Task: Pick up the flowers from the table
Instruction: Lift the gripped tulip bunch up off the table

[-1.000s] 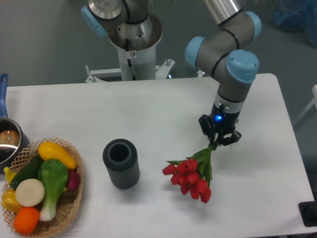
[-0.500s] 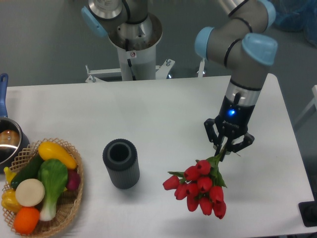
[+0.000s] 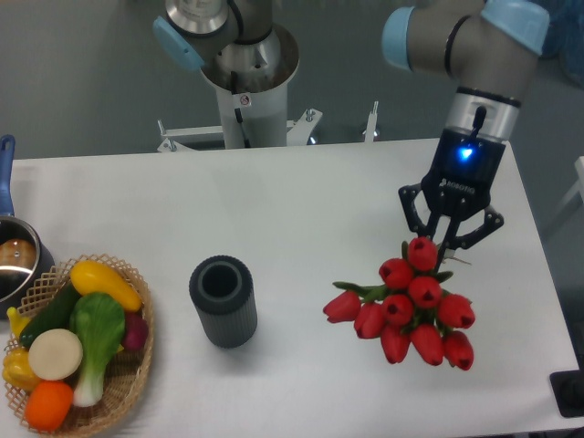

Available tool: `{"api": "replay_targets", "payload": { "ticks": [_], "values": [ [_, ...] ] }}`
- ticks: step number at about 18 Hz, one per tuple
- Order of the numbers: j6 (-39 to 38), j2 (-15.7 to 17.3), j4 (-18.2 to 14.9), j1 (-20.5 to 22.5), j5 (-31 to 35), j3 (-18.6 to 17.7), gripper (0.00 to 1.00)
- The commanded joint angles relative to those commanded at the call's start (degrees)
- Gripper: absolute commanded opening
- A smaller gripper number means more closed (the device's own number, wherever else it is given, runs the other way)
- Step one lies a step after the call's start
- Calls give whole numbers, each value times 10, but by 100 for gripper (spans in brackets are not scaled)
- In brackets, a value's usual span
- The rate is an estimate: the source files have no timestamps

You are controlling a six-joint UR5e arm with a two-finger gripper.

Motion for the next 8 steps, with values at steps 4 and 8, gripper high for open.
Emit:
{"api": "replay_targets", "payload": {
  "ticks": [4, 8],
  "values": [
    [1, 7, 0, 11, -11, -4, 9],
    [1, 11, 0, 13, -12, -10, 9]
  ]
}}
